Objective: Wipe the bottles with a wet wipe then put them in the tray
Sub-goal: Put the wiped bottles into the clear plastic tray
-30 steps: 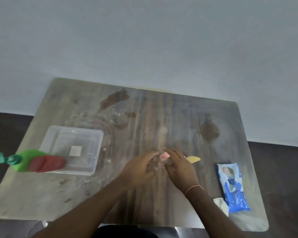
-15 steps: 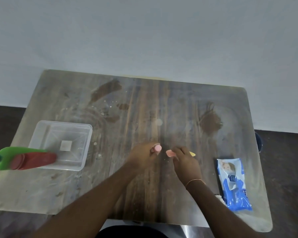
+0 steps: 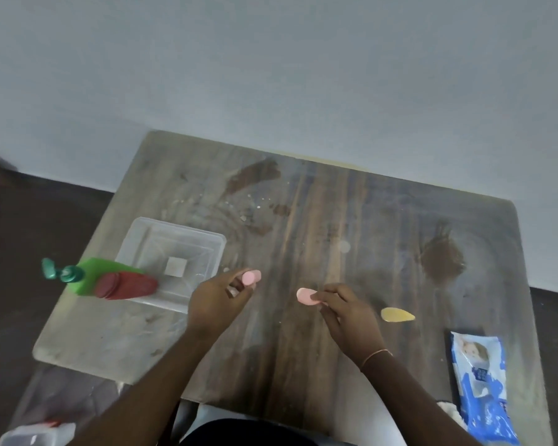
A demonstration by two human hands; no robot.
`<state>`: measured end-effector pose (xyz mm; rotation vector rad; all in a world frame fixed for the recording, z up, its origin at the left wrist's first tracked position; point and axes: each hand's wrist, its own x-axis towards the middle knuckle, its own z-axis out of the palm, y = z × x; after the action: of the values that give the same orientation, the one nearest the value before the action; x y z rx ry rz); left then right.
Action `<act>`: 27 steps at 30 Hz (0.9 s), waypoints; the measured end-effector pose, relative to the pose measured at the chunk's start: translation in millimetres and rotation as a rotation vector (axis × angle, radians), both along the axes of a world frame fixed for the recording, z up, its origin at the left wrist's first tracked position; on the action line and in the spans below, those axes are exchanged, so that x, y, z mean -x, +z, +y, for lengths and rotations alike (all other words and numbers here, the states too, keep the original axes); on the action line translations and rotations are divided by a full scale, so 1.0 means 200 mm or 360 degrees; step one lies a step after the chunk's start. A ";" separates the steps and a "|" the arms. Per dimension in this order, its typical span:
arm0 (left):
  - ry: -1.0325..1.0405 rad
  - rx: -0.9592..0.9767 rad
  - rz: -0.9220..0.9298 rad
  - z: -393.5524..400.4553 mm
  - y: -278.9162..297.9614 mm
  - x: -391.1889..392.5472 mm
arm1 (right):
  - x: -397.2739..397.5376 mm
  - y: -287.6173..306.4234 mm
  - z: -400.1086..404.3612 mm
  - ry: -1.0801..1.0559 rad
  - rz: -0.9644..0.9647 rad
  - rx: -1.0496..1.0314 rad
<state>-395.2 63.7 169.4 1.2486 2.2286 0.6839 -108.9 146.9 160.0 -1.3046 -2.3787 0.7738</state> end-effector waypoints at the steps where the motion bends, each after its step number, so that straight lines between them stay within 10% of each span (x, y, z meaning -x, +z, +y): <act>1: 0.0064 -0.0005 0.0013 -0.05 0.01 0.07 | 0.07 0.01 0.00 0.0049 0.0022 0.0006; 27: 0.0657 0.0180 0.0025 -0.51 -0.20 0.73 | 1.45 -0.07 -0.21 0.0921 -0.0289 0.0106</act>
<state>-540.3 -38.7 129.1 0.7456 2.5266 0.6847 -398.5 104.8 145.3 -0.7226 -2.9467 0.9201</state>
